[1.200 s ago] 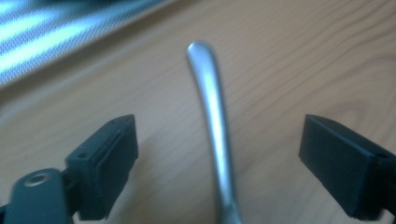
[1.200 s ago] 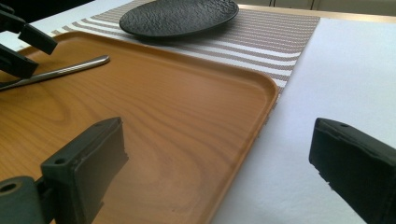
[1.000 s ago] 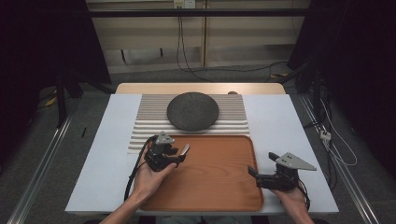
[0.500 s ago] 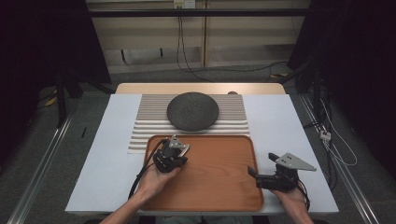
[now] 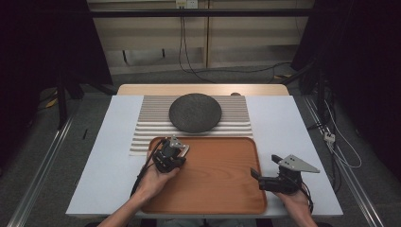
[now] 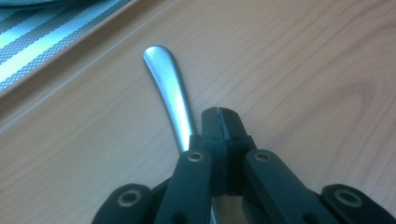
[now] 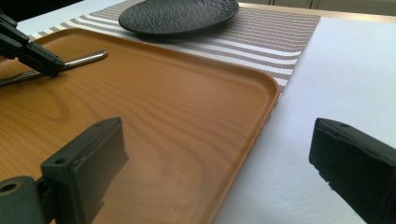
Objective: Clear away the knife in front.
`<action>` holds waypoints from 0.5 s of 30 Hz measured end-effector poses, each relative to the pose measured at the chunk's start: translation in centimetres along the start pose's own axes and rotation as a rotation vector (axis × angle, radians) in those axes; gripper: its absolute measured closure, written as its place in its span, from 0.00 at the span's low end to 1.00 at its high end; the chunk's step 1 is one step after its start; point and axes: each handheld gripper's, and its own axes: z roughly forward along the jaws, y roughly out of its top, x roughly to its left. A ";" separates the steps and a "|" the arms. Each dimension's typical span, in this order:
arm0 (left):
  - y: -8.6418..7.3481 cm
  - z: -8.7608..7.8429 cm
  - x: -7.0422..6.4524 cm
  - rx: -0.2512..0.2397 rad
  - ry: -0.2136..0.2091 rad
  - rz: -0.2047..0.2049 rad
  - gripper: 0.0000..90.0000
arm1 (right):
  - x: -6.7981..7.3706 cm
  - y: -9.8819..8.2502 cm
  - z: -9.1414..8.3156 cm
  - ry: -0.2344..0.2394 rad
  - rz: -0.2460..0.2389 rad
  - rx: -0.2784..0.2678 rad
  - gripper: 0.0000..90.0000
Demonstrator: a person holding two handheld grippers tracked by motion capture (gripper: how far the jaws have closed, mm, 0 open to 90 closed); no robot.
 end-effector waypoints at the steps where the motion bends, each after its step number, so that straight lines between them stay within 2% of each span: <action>1: 0.0 -0.1 0.0 0.003 0.019 -0.005 1.00 | 0.0 0.0 0.0 0.000 0.002 0.000 0.04; 2: -0.1 -0.1 0.2 0.001 0.008 -0.003 1.00 | 0.0 0.0 0.0 0.000 0.003 0.000 0.04; 5: -0.1 -0.1 0.5 0.002 0.012 0.003 1.00 | 0.0 0.0 0.0 -0.001 0.002 0.000 0.04; 12: -0.3 -0.4 0.5 0.011 0.039 -0.005 1.00 | 0.0 0.0 0.0 -0.001 0.004 0.000 0.04; 15: -0.5 -0.5 0.8 0.013 0.025 -0.008 1.00 | 0.0 0.0 0.0 -0.001 0.002 0.000 0.04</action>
